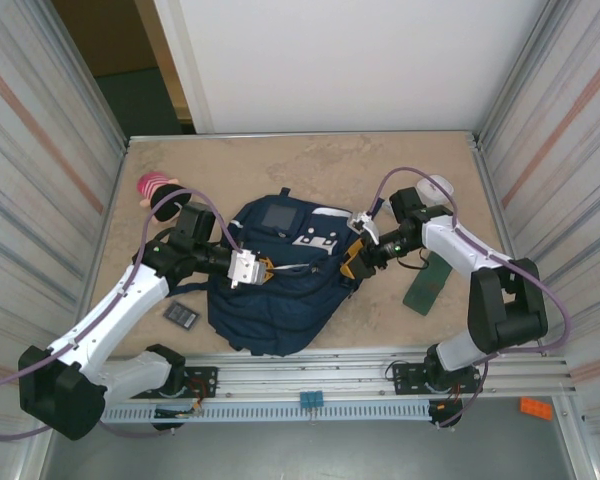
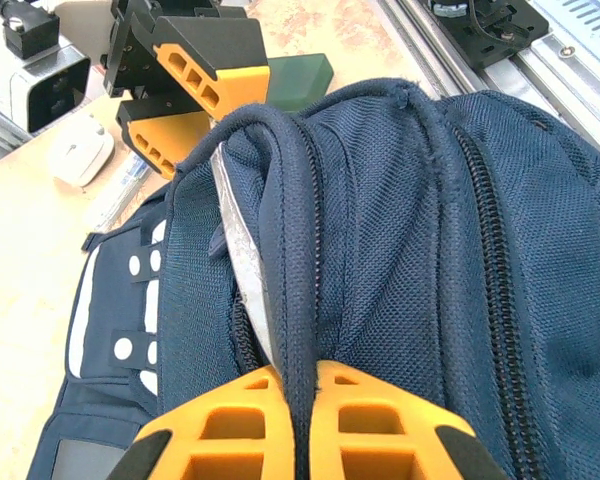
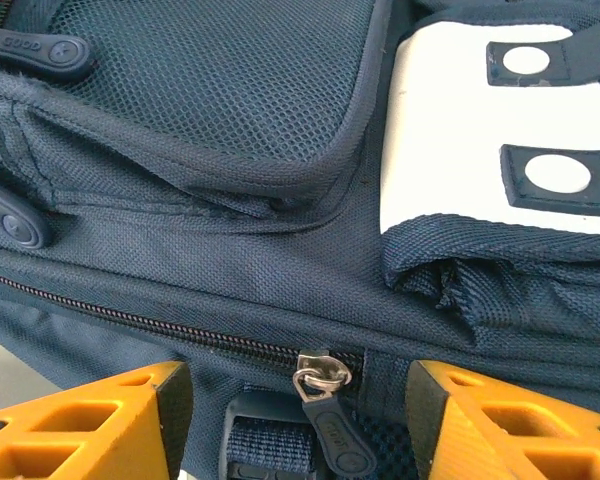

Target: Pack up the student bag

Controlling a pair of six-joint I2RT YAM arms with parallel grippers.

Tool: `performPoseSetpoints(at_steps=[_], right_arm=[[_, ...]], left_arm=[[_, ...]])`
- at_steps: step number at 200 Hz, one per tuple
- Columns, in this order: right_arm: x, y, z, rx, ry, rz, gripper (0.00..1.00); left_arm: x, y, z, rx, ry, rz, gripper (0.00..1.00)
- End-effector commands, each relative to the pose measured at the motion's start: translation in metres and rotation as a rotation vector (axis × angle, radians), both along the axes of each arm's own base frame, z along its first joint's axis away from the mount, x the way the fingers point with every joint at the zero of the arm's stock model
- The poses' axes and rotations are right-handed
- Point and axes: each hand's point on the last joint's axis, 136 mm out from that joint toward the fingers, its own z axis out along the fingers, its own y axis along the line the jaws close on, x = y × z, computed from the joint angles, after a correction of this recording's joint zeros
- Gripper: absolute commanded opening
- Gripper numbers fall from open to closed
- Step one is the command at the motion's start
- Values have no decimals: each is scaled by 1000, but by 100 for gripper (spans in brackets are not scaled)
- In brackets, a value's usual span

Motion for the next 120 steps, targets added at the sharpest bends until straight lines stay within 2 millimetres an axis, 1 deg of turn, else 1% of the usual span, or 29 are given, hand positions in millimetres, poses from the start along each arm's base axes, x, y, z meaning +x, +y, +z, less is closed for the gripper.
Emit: performPoseSetpoints(at_steps=[1,14,27,62,68,77,83,90,104,111,120], right_arm=[[-5,-2,-11,-23,50,-2,59],[-6,0,-11,-26,44,12,58],[-9,3,-8,-14,47,28,53],[-16,7,4,32,50,48,34],[-18,8,7,38,44,51,29],[-19,9,9,42,34,53,20],[-20,9,10,45,29,53,17],[-20,9,10,45,25,47,16],[-16,9,9,40,14,28,18],[-14,9,10,46,12,19,22],[-12,11,12,63,13,12,31]], left_arm=[[0,-9,41,-144,-119,-56,0],[0,-9,42,-149,-120,-58,0],[1,-10,42,-154,-121,-55,0],[3,-9,41,-156,-121,-44,0],[3,-10,41,-157,-123,-44,0],[3,-9,41,-156,-122,-43,0],[3,-9,41,-157,-123,-43,0],[3,-10,41,-157,-122,-44,0],[3,-9,41,-158,-123,-43,0],[3,-10,41,-161,-122,-43,0],[3,-10,42,-164,-122,-45,0]])
